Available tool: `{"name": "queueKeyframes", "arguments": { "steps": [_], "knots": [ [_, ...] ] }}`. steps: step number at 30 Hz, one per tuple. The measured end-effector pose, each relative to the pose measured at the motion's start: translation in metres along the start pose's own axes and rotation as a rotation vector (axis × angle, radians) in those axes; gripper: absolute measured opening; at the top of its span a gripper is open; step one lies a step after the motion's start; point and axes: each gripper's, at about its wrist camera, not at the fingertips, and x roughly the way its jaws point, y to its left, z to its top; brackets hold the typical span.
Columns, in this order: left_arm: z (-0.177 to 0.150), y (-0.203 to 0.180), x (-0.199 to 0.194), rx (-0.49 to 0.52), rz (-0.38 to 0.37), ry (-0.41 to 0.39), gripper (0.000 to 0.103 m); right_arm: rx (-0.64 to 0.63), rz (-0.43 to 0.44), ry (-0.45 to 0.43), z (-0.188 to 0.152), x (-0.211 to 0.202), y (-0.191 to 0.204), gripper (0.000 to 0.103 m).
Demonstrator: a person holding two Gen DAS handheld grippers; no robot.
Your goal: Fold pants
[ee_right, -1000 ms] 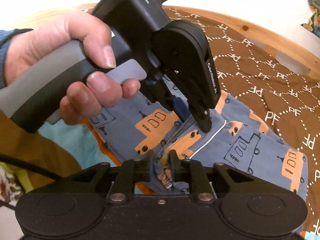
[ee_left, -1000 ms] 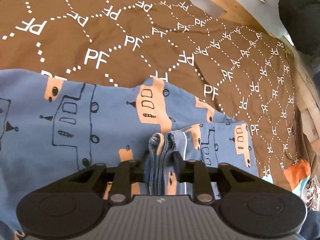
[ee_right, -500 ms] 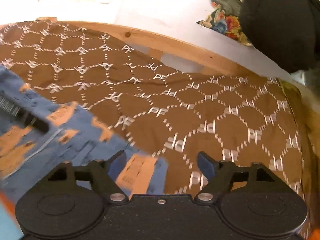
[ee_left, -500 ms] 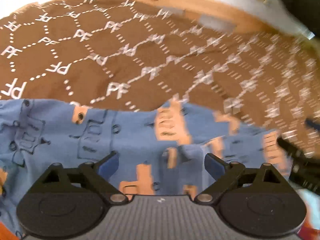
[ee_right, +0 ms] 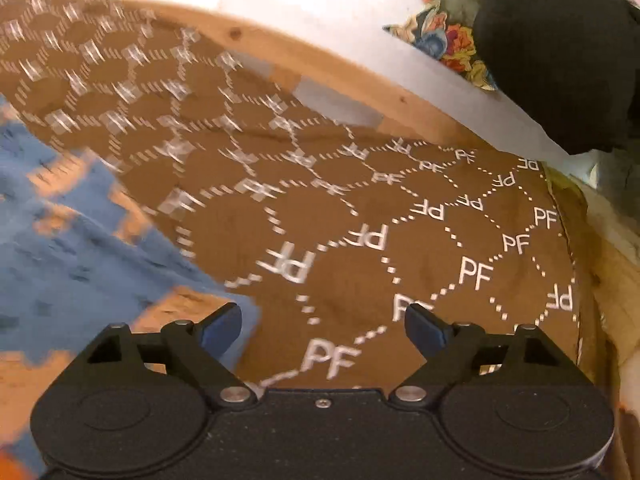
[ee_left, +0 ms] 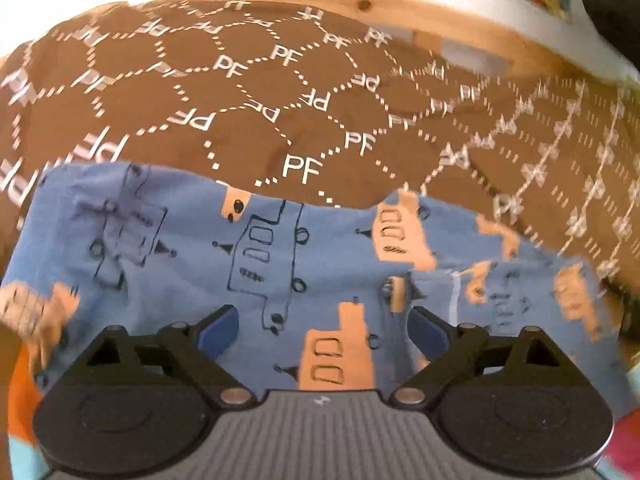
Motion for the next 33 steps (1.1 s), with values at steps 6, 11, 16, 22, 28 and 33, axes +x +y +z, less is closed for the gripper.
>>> {"name": "queueKeyframes", "arguments": {
  "steps": [6,11,16,22,28,33],
  "knots": [
    [-0.029,-0.011,0.001,0.057,-0.009,0.098,0.098,-0.14,0.097,0.069,-0.028,-0.029,0.046,0.096],
    [-0.045,-0.012,-0.012,0.129,0.039,0.038,0.098,-0.07,0.031,0.068,-0.027,-0.032,0.034,0.099],
    [-0.048,0.004,-0.048,0.107,0.04,-0.044,0.097,-0.007,0.099,-0.05,-0.025,-0.046,0.034,0.1],
    [-0.05,0.05,-0.09,-0.001,0.223,-0.183,0.09,-0.075,0.229,-0.129,-0.026,-0.053,0.066,0.1],
    [-0.032,0.104,-0.091,-0.183,0.251,-0.202,0.047,-0.124,0.276,-0.182,-0.026,-0.063,0.087,0.1],
    [-0.015,0.111,-0.087,-0.213,0.2,-0.22,0.019,-0.108,0.272,-0.174,-0.025,-0.062,0.087,0.1]
  ]
}}
